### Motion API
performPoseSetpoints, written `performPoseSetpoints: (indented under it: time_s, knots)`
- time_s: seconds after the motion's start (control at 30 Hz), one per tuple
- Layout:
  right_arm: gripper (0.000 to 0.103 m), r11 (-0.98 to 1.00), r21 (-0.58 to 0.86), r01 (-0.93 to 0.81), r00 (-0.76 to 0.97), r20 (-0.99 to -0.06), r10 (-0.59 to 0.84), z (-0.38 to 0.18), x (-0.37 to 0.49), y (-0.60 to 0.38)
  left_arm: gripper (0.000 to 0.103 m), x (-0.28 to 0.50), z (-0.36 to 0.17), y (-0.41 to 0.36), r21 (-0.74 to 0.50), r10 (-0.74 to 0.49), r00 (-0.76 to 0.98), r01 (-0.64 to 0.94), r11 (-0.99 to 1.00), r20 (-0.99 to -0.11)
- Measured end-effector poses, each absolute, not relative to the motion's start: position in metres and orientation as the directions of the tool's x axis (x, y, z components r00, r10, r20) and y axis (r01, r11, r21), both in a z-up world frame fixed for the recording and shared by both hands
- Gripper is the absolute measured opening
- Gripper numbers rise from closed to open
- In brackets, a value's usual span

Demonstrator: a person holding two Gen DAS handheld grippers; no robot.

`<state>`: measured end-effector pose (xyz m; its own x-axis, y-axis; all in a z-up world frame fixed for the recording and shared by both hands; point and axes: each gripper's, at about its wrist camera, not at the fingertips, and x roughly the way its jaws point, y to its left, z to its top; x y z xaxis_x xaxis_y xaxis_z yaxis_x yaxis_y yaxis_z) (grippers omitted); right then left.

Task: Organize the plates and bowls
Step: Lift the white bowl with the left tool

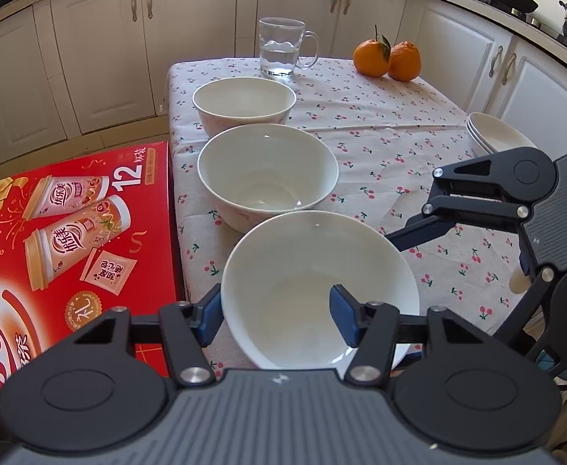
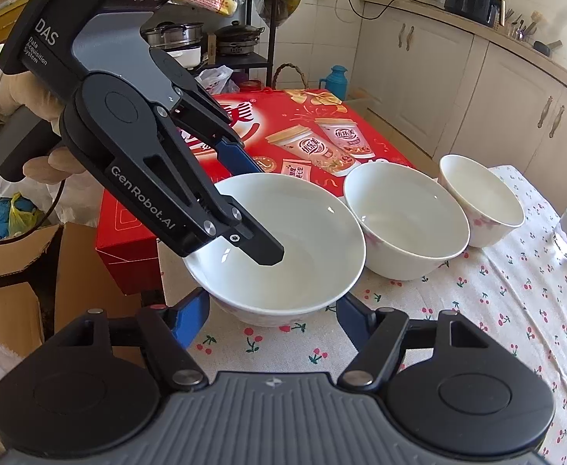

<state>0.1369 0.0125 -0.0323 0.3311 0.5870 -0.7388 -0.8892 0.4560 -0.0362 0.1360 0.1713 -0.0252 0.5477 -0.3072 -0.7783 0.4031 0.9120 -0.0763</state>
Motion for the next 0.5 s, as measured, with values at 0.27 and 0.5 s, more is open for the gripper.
performPoseSetpoints:
  time_s: [0.27, 0.5]
  knots:
    - [0.076, 0.484, -0.004, -0.875, 0.327, -0.742, 0.586, -0.029, 0.135, -0.003, 0.057, 0.134, -0.018, 0.155, -0.079, -0.334, 0.539, 0.441, 0.894, -0.773]
    - [0.076, 0.528, -0.015, -0.849, 0.365, -0.74, 0.565, -0.023, 0.131, -0.027, 0.057, 0.14, -0.012, 0.126, -0.079, -0.372, 0.531, 0.494, 0.866, -0.761]
